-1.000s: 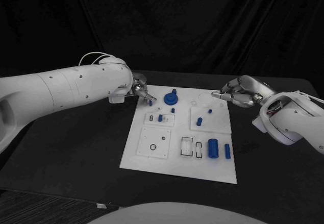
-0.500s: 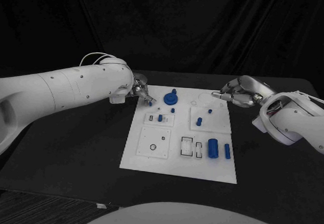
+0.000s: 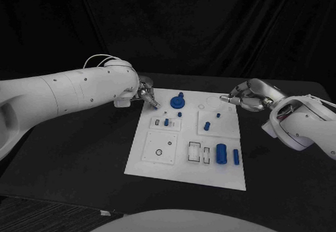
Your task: Assemble the parts on the task board
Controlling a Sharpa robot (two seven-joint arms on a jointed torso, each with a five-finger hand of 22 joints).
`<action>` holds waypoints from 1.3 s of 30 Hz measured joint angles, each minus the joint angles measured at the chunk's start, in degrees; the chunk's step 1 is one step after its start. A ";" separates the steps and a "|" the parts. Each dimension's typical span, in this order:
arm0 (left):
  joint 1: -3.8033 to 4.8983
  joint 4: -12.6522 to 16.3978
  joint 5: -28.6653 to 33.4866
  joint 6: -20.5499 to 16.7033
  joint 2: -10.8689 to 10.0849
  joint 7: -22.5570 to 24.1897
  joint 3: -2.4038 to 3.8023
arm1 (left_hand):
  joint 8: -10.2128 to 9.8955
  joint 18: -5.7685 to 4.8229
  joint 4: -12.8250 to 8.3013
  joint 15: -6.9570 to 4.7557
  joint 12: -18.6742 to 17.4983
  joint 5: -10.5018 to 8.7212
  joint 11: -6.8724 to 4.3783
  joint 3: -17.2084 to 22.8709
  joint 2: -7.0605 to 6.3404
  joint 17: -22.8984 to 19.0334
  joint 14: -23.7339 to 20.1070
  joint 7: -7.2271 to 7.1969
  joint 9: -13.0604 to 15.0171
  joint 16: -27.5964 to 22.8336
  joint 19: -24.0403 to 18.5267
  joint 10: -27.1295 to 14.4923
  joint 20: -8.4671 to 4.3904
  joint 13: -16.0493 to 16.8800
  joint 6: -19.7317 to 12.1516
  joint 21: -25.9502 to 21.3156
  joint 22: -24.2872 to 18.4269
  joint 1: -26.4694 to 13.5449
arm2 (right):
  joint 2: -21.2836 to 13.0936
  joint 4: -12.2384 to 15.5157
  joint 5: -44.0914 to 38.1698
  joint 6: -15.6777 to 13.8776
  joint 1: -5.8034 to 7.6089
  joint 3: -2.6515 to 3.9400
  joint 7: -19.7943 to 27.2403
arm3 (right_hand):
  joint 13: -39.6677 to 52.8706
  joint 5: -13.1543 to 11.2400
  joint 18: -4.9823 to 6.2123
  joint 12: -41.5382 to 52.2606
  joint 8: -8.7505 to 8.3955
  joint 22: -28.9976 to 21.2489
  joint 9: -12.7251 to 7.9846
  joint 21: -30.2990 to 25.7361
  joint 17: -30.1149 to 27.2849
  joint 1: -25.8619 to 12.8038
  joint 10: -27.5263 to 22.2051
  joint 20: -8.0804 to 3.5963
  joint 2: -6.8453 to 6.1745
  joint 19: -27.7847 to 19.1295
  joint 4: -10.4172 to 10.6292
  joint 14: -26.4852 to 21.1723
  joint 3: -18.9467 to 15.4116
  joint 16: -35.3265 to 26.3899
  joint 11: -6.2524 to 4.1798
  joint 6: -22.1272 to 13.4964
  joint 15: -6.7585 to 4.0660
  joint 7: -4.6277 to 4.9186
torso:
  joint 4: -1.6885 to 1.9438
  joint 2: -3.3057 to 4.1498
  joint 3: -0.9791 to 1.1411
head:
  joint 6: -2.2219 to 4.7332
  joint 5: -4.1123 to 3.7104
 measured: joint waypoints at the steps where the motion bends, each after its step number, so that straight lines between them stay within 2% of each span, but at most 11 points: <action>1: 0.00 0.00 0.00 0.02 0.00 -0.01 0.00 | 0.00 0.00 0.00 0.00 0.00 1.18 0.00 0.00 0.00 0.00 0.00 0.00 -0.03 0.00 0.00 0.00 0.00 0.00 0.01 0.00 0.00 0.00 | 0.01 -0.01 0.00 0.01 0.00 0.00 0.00 | 0.00 0.00 0.00 0.00 0.00 0.00 0.00 0.00 0.00 0.00 0.00 0.00 0.00 0.00 0.00 0.00 0.00 0.00 0.00 0.00 0.00 0.00 | 0.00 0.00 0.00 | 0.00 0.03; 7: -0.01 0.01 0.02 0.16 -0.01 -0.17 0.00 | 0.00 0.00 -0.41 0.00 0.00 4.43 0.00 5.79 -1.12 0.00 0.00 0.01 -0.55 0.00 0.00 0.00 -0.01 -0.01 0.01 -0.01 0.00 1.06 | 0.04 -0.08 0.00 0.04 -0.03 0.00 0.00 | 0.00 0.00 0.00 0.00 0.00 0.00 0.00 0.00 0.00 0.00 0.00 0.00 0.00 0.00 0.00 0.00 0.00 0.00 0.00 0.00 0.00 0.00 | 0.00 -0.01 0.00 | 0.00 0.07; 11: -0.01 0.00 0.03 0.28 -0.01 -0.33 0.00 | 0.00 0.00 -1.10 0.00 -0.01 6.40 -0.01 14.84 -4.31 0.00 0.00 0.31 -0.56 0.00 0.00 0.01 0.00 -0.04 0.30 -0.66 0.00 -1.01 | 0.05 -0.11 0.01 0.06 -0.05 0.00 0.00 | 0.00 0.00 0.00 0.00 0.00 0.00 0.00 0.00 0.00 0.00 0.00 0.00 0.00 0.00 0.00 0.00 0.00 0.00 0.00 0.00 0.00 0.00 | 0.00 -0.01 0.00 | 0.00 0.12; 15: -0.03 -0.04 0.04 0.46 0.03 -0.47 0.00 | 0.00 0.00 -1.27 0.00 -0.01 7.75 -0.01 15.34 -5.47 0.00 0.00 0.31 -0.55 0.00 0.00 0.01 0.00 -0.04 0.31 -0.66 0.00 -2.17 | 0.06 -0.13 0.01 0.09 -0.06 0.00 0.00 | 0.00 0.00 0.00 0.00 0.00 0.00 0.00 0.00 0.00 0.00 0.00 0.00 0.00 0.00 0.00 0.00 0.00 0.00 0.00 0.00 0.00 0.00 | 0.00 -0.01 0.00 | 0.00 0.12; 19: -0.07 -0.12 0.04 0.61 0.14 -0.55 0.00 | 0.01 -0.01 -1.83 0.00 -0.01 10.18 -0.01 20.79 -6.88 0.00 0.00 0.32 -0.50 0.00 0.00 0.01 0.00 -0.03 0.31 -0.66 0.00 -3.61 | 0.08 -0.17 0.01 0.13 -0.06 0.00 -0.01 | 0.00 0.00 0.00 0.00 0.00 0.00 0.00 0.00 0.00 0.00 0.00 0.00 0.00 0.00 0.00 0.00 0.00 0.00 0.00 0.00 0.00 0.00 | 0.00 -0.01 0.00 | 0.00 0.12; 24: -0.09 0.03 0.05 0.65 0.04 -0.57 0.00 | 0.01 -0.01 -2.62 0.00 -0.01 8.08 -0.01 23.63 -7.84 0.00 0.00 0.31 -0.46 0.00 0.00 0.01 0.00 -0.04 0.31 -0.66 0.00 -4.61 | 0.11 -0.22 0.01 0.19 -0.07 0.00 -0.01 | 0.00 0.00 0.00 0.00 0.00 0.00 0.00 0.00 0.00 0.00 0.00 0.00 0.00 0.00 0.00 0.00 0.00 0.00 0.00 0.00 0.00 0.00 | 0.01 -0.01 0.00 | 0.00 0.13; 25: -0.09 0.18 0.05 0.64 -0.07 -0.56 0.00 | 0.01 0.00 -2.62 0.00 -0.01 5.16 -0.01 23.63 -8.21 0.00 0.00 0.31 -0.45 0.00 0.00 0.01 0.00 -0.04 0.30 -0.66 0.00 -6.27 | 0.11 -0.23 0.01 0.20 -0.07 0.00 -0.01 | 0.00 0.00 0.00 0.00 0.00 0.00 0.00 0.00 0.00 0.00 0.00 0.00 0.00 0.00 0.00 0.00 0.00 0.00 0.00 0.00 0.00 0.00 | 0.00 -0.01 0.00 | 0.00 0.13; 29: -0.10 1.35 0.06 0.13 -1.03 -0.28 0.00 | 0.01 0.00 -2.64 0.00 -0.01 3.27 -0.01 23.63 -8.29 0.00 0.00 0.30 -0.43 0.00 0.00 0.01 0.00 -0.04 0.31 -0.67 0.00 -6.54 | 0.07 -0.24 0.02 0.25 -0.07 0.00 -0.02 | 0.00 0.00 0.00 0.00 0.00 0.00 0.00 0.00 0.00 0.00 0.00 0.00 0.00 0.00 0.00 0.00 0.00 0.00 0.00 0.00 0.00 0.00 | 0.00 0.00 0.00 | 0.00 0.11; 30: -0.10 1.95 0.06 -0.28 -1.50 -0.03 0.00 | 0.01 0.00 -2.64 0.00 -0.01 0.71 -0.01 23.63 -8.30 0.00 0.00 0.31 0.02 0.00 0.00 0.01 0.00 -0.04 0.30 -0.67 0.00 -6.54 | 0.04 -0.24 0.02 0.27 -0.08 0.00 -0.02 | 0.00 0.00 0.00 0.00 0.00 0.00 0.00 0.00 0.00 0.00 0.00 0.00 0.00 0.00 0.00 0.00 0.00 0.00 0.00 0.00 0.00 0.00 | 0.00 0.00 0.00 | 0.00 0.08; 35: -0.10 5.28 0.06 -3.37 -3.89 2.00 0.00 | 0.81 0.00 -6.71 0.00 -0.01 0.05 0.00 24.38 -9.58 0.00 0.00 0.49 2.67 0.00 0.00 0.02 0.00 -0.04 -2.23 -0.67 0.00 -5.22 | -0.15 -0.24 0.02 0.30 -0.08 0.00 -0.03 | 0.00 0.00 0.00 0.00 0.00 0.00 0.00 0.00 0.00 0.00 0.00 0.00 0.00 0.00 0.00 0.00 0.00 0.00 0.00 0.00 0.00 0.00 | 0.00 0.00 0.00 | 0.00 -0.08; 39: -0.09 8.49 0.06 -7.63 -6.37 5.06 0.00 | 1.69 0.00 -8.12 0.01 -0.01 -0.37 0.02 24.13 -9.06 0.00 0.00 0.93 4.65 0.00 0.00 0.02 0.00 -0.04 -4.23 -1.32 0.00 -2.81 | -0.32 -0.20 0.03 0.31 -0.08 0.00 -0.04 | 0.00 0.01 0.00 0.00 0.00 0.00 0.01 0.00 0.00 0.01 0.00 0.00 0.01 0.00 0.00 0.00 0.00 0.00 0.00 0.00 0.00 0.00 | 0.01 -0.01 0.00 | 0.00 -0.21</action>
